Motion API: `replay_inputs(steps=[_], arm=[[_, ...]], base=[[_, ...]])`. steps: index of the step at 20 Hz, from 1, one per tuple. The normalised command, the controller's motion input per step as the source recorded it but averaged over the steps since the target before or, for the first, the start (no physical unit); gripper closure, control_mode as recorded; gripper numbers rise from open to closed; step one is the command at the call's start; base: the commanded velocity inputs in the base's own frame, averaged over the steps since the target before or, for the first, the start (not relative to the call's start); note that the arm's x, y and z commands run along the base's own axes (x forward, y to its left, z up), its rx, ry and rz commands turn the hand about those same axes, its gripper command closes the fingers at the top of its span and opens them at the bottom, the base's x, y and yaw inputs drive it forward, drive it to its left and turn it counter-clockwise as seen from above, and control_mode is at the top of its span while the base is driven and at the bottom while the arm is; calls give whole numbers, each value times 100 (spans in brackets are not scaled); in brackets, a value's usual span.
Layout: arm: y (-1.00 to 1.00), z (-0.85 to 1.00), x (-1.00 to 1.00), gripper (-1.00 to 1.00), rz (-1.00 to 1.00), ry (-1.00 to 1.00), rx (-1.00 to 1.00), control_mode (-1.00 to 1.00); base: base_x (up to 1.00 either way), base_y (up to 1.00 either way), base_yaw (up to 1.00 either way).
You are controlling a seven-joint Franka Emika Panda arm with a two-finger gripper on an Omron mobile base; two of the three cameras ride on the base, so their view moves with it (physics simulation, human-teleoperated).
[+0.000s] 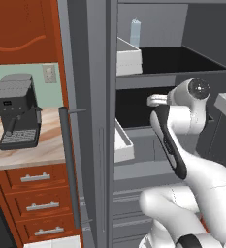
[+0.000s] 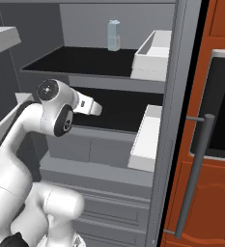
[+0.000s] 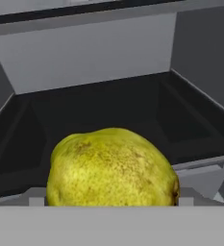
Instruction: Pick the orange and pear from the fridge and place them on the plate next to the blender to make a fruit smoothie.
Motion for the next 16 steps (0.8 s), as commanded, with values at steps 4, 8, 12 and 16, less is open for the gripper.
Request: replay_inputs(steps=[4, 8, 12, 16], arm=[[-2, 18, -100, 100, 0, 29, 0, -100], [0, 20, -94, 100, 0, 5, -2, -100], [0, 2, -13, 100, 0, -9, 0, -100], [0, 0, -6, 100, 0, 0, 0, 100]], base=[[0, 0, 0], [0, 0, 0], [0, 0, 0], [-10, -7, 0]])
